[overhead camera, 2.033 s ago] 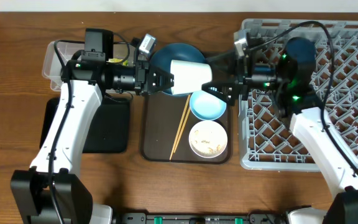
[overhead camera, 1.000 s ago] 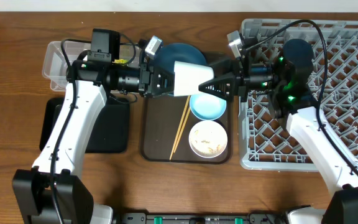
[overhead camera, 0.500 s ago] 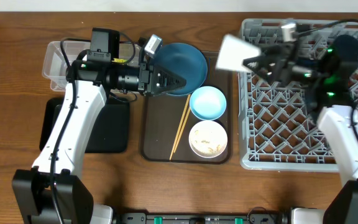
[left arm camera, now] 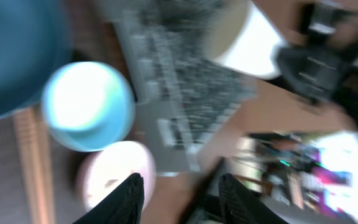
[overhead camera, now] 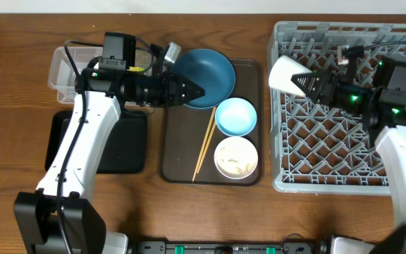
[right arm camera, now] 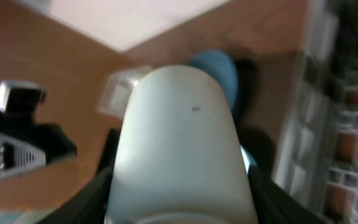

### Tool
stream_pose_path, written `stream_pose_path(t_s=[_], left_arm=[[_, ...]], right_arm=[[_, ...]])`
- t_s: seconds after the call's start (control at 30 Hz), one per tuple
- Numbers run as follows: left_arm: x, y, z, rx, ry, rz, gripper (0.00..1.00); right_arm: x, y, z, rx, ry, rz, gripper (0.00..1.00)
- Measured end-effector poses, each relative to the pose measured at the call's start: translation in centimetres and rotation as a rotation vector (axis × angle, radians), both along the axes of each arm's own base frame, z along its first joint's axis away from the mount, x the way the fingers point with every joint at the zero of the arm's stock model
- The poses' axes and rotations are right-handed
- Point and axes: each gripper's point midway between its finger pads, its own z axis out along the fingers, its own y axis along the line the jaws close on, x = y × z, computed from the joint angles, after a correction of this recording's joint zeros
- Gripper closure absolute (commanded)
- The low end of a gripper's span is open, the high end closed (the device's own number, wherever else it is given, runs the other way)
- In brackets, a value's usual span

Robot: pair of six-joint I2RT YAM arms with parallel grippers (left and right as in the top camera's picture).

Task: Sort waste into correct bins and load items into the dishwasher rack
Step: 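Place white cup upside down in dish rack with right gripper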

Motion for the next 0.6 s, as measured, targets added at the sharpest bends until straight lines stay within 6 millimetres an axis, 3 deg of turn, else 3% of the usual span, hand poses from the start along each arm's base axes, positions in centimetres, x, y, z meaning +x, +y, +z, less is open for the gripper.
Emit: stream_pose_path(t_s=[0.2,0.3,0.5,0.6], left_arm=[[1.1,2.9,-3.4,0.237,0.021,0.12,0.54],[1.5,4.3,-4.6,0.334,0.023,0.166,0.54],[1.7,6.6,-6.1,0.484,0.034,0.231,0.54],[1.8,7.4,-6.5,0.533,0.036,0.252,0.54]], right_arm=[[-3.7,-0.5,2.8,-0.314,0.082,-0.067,0.73],[-5.8,-0.5,3.2,-0.443,0.141,-0.074,0.74],[-10.3,-1.5,0.1,-0.614,0.371,-0.069,0.76],[-11.4,-2.6,-1.4,-0.672,0.477,-0.083,0.78]])
